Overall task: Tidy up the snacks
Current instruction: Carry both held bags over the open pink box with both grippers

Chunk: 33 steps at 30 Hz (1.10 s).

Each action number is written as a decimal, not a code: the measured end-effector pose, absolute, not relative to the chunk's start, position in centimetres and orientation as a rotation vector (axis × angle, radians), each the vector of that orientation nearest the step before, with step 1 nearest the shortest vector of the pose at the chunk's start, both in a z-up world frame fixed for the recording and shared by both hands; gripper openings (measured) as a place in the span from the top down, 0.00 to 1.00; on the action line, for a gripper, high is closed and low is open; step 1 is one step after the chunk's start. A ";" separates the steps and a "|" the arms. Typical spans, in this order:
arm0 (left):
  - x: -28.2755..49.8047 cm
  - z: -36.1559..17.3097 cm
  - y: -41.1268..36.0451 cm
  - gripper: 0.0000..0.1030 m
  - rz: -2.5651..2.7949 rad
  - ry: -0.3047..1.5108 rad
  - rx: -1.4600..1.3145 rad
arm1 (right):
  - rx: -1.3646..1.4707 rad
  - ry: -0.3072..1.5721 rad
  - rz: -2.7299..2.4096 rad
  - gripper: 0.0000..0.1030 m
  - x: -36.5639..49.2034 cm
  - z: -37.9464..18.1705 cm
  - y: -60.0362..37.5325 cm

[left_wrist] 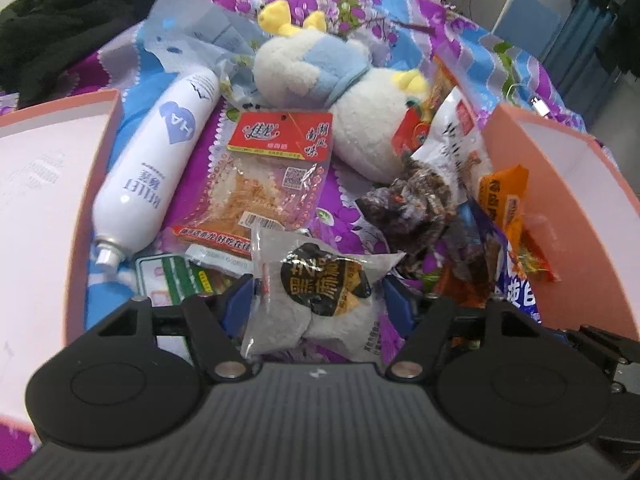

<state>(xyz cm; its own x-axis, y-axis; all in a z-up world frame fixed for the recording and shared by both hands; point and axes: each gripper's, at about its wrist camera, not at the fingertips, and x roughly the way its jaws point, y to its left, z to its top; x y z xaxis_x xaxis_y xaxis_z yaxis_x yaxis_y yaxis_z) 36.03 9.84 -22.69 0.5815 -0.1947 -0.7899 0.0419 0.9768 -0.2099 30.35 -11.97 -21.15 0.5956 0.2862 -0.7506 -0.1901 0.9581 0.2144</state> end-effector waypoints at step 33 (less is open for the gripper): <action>11.3 -5.4 2.9 0.29 -0.148 0.748 -0.192 | 0.137 0.659 0.274 0.30 10.6 -7.5 -20.1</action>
